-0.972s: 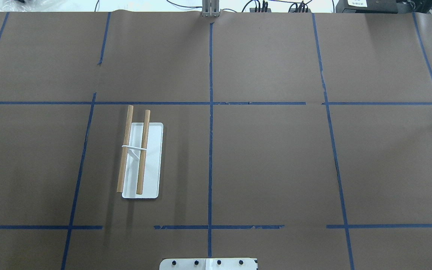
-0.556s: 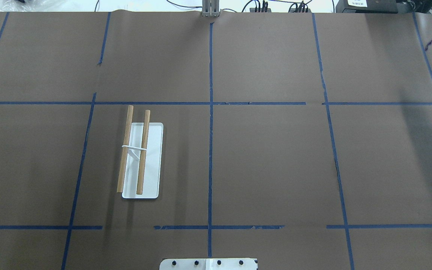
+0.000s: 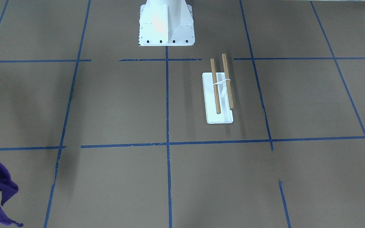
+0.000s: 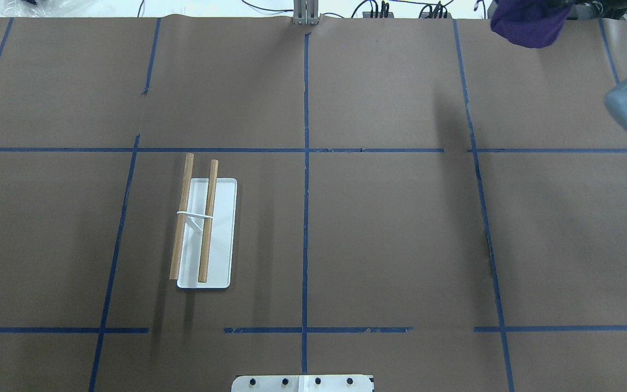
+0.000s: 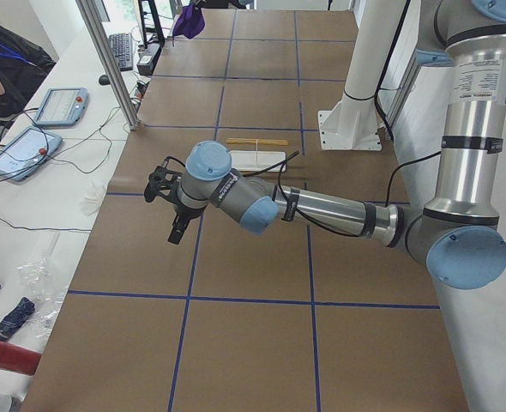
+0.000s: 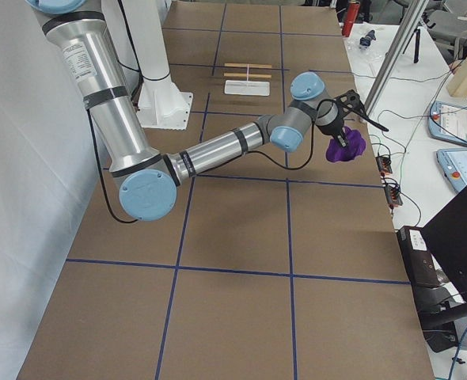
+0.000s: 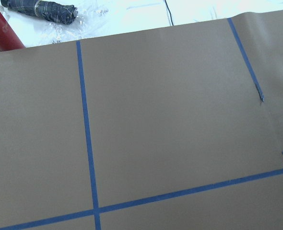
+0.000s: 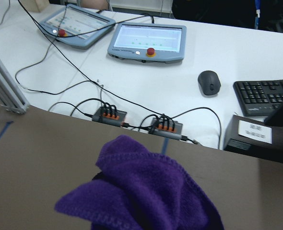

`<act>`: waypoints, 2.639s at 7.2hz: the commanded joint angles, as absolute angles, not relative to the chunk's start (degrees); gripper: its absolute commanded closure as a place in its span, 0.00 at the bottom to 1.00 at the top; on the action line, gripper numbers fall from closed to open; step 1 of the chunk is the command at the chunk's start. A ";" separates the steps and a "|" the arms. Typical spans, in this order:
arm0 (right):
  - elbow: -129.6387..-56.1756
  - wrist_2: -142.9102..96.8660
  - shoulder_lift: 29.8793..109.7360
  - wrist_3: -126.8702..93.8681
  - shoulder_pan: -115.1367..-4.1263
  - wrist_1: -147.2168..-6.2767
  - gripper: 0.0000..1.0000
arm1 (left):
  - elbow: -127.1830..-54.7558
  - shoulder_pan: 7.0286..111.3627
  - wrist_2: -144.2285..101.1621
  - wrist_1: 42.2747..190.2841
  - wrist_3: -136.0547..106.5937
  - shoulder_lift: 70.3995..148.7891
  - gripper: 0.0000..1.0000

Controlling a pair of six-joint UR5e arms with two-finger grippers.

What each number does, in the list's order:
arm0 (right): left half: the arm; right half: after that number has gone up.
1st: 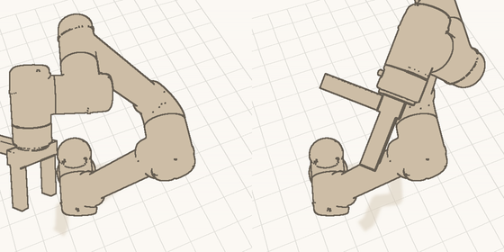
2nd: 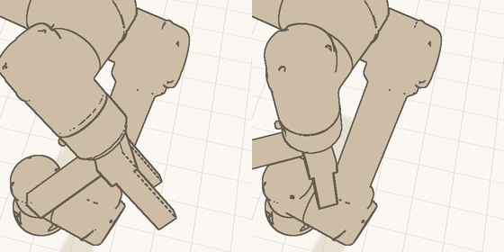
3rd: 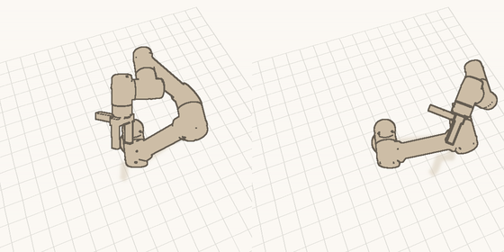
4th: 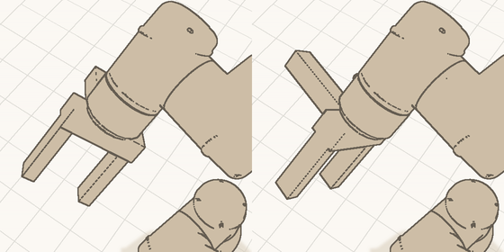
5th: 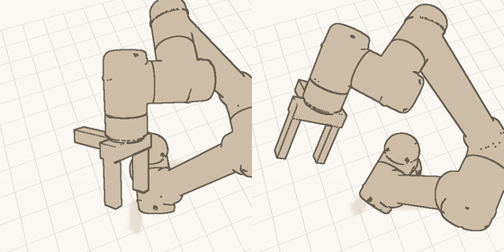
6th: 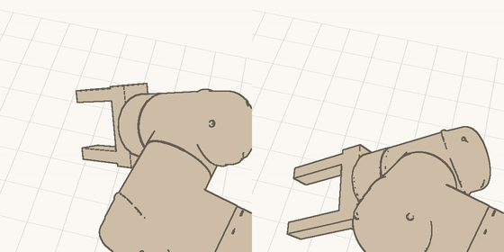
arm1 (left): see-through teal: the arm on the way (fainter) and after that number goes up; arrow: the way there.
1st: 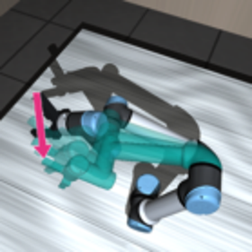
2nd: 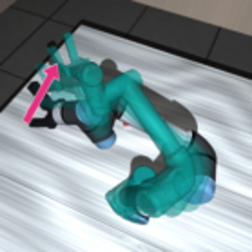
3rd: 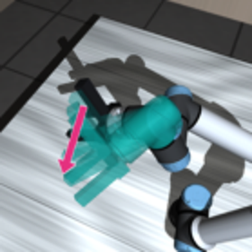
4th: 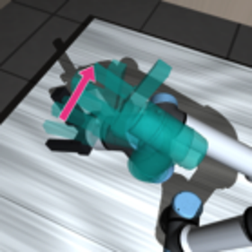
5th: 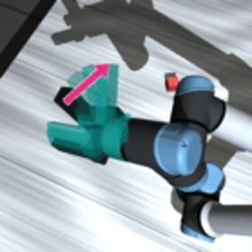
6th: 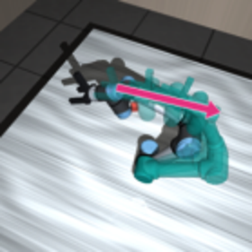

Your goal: Hang towel on rack

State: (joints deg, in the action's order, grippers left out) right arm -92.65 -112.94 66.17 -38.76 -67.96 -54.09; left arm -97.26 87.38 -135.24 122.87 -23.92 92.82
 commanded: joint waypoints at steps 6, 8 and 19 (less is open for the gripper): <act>-112.05 -83.37 61.00 -59.14 -34.68 -54.05 1.00 | -96.50 66.03 -129.60 149.75 -92.00 109.65 0.00; -113.46 -76.85 60.73 -59.15 -27.80 -54.05 1.00 | -96.86 54.29 -118.97 149.94 -108.56 116.16 0.00; -114.78 -76.11 60.11 -58.45 -26.54 -54.23 1.00 | -95.28 42.98 -107.34 149.32 -118.48 124.37 0.11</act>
State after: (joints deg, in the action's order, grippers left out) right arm -114.59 -76.08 59.87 -58.49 -26.53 -54.22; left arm -95.66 42.97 -108.98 149.22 -118.75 124.33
